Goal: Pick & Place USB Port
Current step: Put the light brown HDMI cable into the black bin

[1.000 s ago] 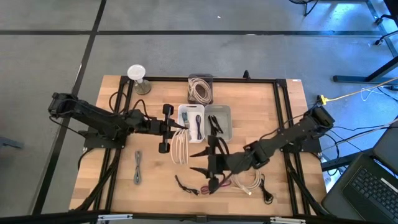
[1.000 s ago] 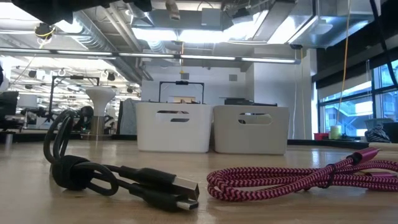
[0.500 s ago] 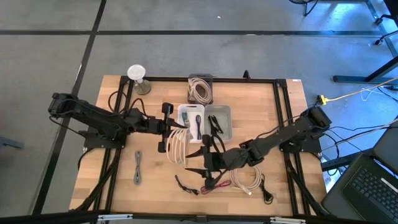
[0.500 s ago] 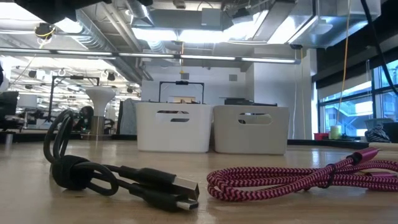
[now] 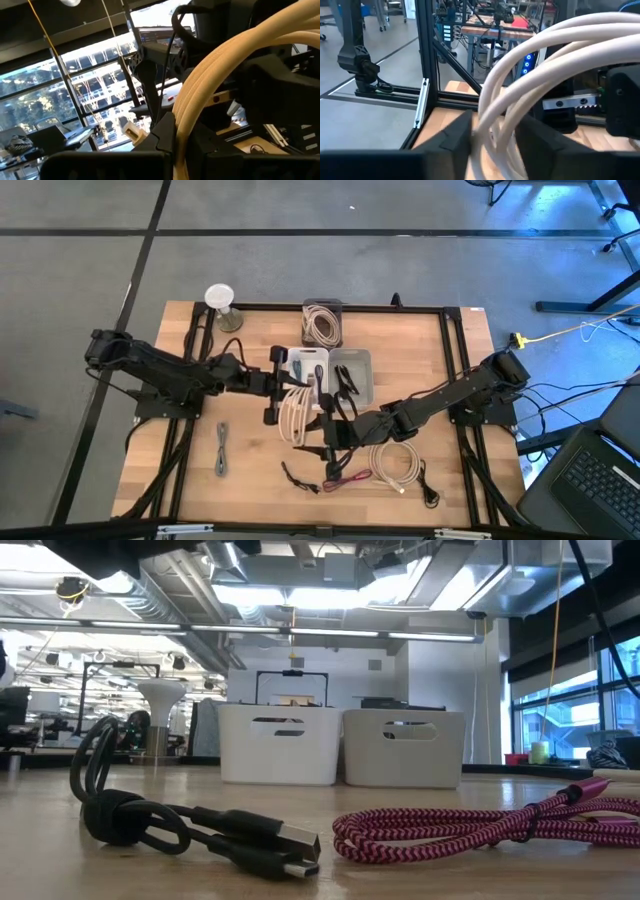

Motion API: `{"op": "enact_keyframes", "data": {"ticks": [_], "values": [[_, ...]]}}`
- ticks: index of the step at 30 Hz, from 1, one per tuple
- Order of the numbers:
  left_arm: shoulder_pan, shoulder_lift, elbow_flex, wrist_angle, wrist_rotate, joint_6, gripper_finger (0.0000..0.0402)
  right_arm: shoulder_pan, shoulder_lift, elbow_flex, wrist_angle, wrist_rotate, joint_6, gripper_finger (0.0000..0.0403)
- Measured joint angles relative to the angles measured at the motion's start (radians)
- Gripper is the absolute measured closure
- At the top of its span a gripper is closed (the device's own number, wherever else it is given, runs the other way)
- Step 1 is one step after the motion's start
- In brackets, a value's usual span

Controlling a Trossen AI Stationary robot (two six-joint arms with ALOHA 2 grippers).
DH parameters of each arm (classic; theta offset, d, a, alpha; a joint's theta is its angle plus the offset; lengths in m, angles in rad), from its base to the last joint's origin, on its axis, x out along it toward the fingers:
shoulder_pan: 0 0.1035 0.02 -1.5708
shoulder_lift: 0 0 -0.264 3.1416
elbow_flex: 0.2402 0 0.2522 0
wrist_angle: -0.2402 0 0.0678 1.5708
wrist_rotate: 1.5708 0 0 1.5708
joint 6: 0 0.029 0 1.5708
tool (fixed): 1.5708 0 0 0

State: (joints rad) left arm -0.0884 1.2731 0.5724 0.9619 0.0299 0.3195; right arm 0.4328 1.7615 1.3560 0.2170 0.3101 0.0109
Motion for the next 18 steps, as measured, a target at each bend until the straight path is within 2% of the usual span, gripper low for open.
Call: {"op": "enact_keyframes", "data": {"ticks": [4, 5, 9, 14, 18], "values": [[0.007, 0.002, 0.000, 0.001, 0.016, -0.012, 0.0392, 0.000, 0.000, 0.000, -0.007, 0.003, 0.013, 0.0364], [0.006, 0.002, 0.000, 0.000, 0.018, -0.013, 0.0391, 0.000, 0.000, 0.000, -0.006, 0.004, 0.012, 0.0380], [0.007, 0.002, 0.000, 0.002, 0.001, -0.022, 0.0365, 0.004, -0.003, 0.000, -0.032, 0.083, 0.012, 0.0387], [0.007, 0.002, 0.001, 0.002, -0.080, -0.048, 0.0311, 0.027, -0.028, 0.000, -0.106, 0.249, 0.005, 0.0387], [0.006, 0.001, 0.001, 0.004, -0.145, -0.048, 0.0266, 0.057, -0.082, 0.000, -0.251, 0.397, 0.018, 0.0387]]}}
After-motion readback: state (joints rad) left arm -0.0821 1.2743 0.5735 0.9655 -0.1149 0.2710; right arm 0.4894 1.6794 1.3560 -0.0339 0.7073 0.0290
